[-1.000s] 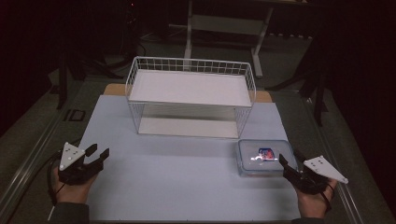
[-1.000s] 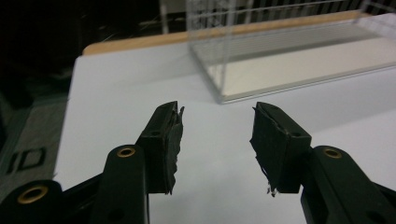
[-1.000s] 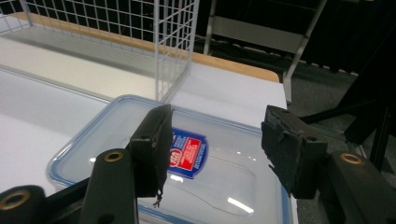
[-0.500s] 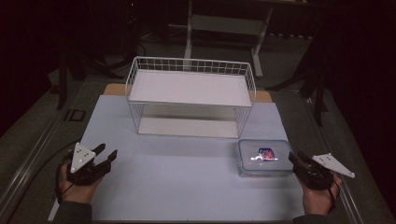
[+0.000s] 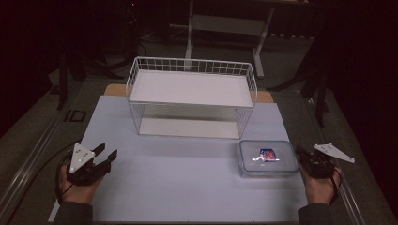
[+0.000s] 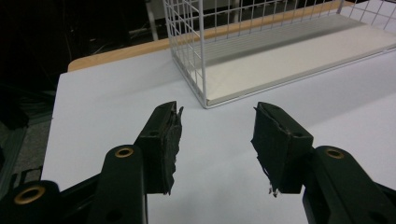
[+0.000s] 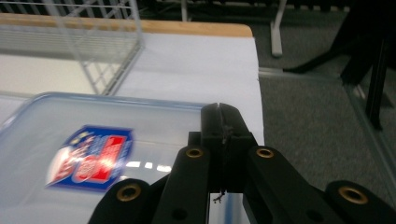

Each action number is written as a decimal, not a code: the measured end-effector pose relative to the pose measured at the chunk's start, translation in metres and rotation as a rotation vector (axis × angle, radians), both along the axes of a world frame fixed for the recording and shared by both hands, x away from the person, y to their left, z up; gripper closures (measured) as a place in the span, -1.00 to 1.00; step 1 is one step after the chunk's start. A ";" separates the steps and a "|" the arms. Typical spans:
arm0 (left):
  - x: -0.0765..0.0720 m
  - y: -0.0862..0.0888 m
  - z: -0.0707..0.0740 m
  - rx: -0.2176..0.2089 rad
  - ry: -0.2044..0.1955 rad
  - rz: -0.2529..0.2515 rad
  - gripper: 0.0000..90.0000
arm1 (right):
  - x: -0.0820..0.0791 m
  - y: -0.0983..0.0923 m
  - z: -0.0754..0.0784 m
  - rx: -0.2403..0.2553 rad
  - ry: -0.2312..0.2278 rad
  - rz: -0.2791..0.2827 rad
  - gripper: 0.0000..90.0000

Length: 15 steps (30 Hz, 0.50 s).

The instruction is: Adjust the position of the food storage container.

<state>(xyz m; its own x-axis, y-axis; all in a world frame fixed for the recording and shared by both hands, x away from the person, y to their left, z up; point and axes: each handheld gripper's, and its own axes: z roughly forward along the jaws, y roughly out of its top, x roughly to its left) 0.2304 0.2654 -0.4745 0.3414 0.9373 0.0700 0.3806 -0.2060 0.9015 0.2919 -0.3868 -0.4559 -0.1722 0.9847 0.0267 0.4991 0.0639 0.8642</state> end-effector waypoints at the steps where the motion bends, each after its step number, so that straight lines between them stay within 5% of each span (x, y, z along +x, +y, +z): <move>1: 0.000 0.000 0.000 0.001 0.000 0.001 0.12 | 0.003 -0.002 -0.001 -0.001 0.009 -0.008 0.99; 15: -0.001 0.001 0.000 0.001 -0.003 0.008 0.12 | 0.008 -0.015 -0.030 0.025 0.073 -0.076 1.00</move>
